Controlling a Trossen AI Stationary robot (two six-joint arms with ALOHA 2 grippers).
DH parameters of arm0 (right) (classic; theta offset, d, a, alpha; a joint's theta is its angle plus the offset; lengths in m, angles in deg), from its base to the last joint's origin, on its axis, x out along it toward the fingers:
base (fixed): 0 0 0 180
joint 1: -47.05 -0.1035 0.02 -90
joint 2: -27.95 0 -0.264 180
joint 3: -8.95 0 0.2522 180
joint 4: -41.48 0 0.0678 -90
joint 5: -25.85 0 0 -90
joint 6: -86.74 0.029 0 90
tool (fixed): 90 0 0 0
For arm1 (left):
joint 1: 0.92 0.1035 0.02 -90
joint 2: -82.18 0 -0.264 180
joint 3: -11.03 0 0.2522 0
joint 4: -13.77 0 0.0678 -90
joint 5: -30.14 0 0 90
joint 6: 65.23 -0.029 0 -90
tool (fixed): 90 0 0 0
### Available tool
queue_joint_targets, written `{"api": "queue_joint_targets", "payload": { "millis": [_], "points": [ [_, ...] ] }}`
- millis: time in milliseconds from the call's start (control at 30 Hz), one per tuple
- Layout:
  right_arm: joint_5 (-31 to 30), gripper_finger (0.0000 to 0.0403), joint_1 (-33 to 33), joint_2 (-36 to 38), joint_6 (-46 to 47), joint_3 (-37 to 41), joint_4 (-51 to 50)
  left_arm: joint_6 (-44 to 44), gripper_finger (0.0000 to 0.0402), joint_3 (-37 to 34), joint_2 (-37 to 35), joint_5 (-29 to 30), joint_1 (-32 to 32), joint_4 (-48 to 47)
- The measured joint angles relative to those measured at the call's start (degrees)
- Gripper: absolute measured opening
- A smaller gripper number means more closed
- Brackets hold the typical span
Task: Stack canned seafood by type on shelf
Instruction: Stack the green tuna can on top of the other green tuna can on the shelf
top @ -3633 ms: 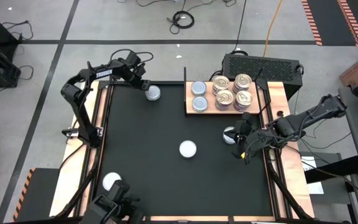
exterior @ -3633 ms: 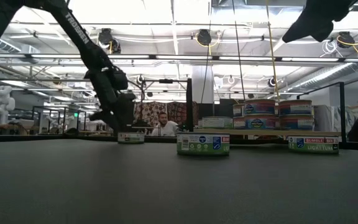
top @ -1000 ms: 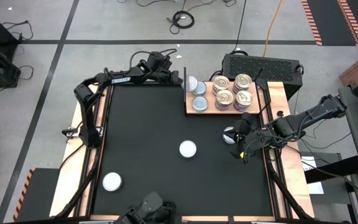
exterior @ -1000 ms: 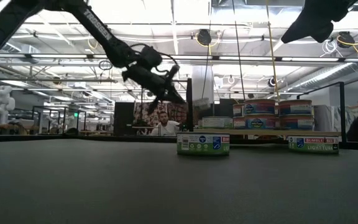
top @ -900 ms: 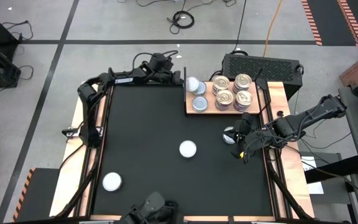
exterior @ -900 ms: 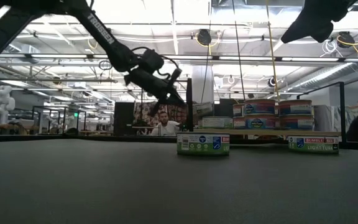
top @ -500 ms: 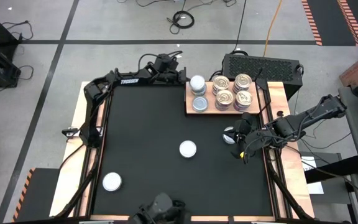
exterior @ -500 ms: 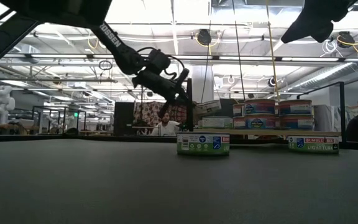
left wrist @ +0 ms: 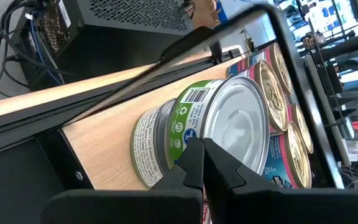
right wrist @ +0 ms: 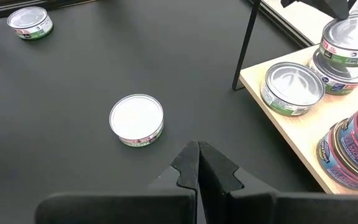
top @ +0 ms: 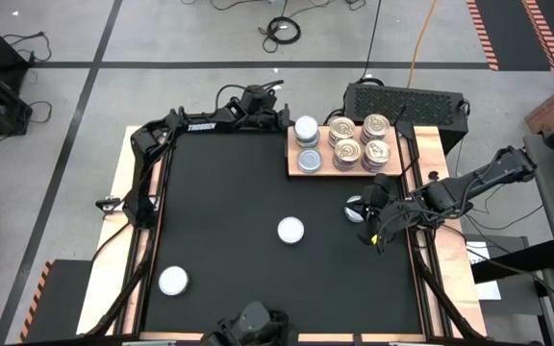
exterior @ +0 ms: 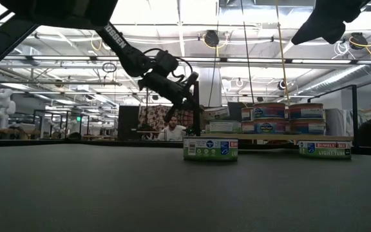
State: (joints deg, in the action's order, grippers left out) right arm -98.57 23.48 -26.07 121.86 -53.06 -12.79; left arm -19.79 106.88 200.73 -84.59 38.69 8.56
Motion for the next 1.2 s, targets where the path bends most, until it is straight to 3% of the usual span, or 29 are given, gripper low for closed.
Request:
{"api": "queue_joint_targets", "payload": {
  "millis": [1200],
  "points": [
    [0.00, 0.0000, 0.00, 0.00, 0.26, 0.00, 0.02, -4.38, 0.0000, 0.00, 0.02, 2.60, -1.67, -0.07]
  ]
}}
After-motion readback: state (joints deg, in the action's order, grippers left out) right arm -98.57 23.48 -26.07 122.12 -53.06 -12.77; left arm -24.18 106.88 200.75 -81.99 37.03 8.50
